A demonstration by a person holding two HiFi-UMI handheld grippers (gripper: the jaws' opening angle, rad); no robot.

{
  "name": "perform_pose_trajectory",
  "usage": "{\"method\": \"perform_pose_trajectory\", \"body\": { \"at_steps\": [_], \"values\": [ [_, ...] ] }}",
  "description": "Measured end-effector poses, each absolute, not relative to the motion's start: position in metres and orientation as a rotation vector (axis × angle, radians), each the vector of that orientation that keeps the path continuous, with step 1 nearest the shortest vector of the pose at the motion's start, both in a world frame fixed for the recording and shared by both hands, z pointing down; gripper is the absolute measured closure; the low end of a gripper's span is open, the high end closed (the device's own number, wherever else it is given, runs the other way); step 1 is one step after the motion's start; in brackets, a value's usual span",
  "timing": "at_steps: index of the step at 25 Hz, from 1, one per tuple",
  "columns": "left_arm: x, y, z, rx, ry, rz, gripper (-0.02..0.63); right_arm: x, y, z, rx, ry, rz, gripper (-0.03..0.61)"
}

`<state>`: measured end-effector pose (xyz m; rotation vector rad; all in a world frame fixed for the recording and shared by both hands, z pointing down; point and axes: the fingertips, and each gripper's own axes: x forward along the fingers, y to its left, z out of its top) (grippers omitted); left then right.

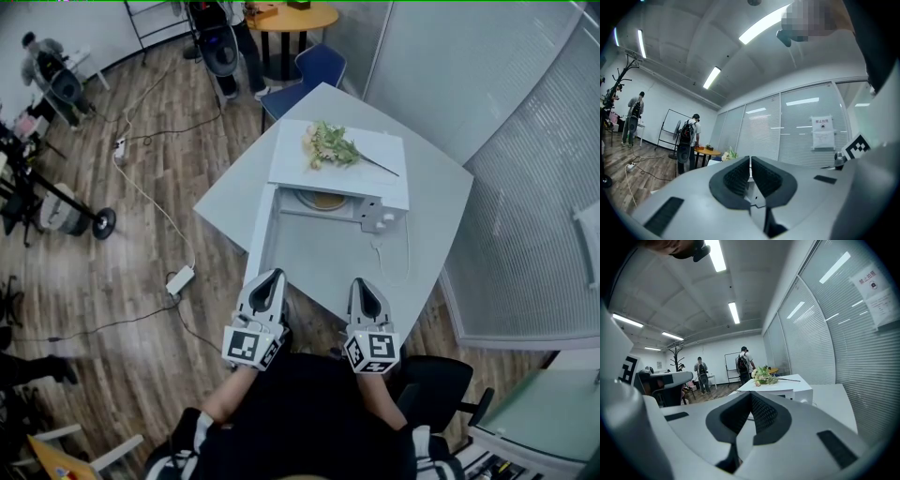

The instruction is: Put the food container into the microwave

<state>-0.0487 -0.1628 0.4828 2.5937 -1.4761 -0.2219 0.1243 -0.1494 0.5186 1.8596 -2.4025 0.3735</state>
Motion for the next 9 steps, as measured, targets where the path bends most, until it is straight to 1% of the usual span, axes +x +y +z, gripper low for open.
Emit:
{"method": "perform_pose_trajectory", "body": {
  "at_steps": [9],
  "values": [
    [-0.0496,-0.165,0.479,2.583,-1.478,-0.228,0.583,0.1261,-0.1503,0.5164,1.867,-2.406,0.385,0.556]
  ]
}}
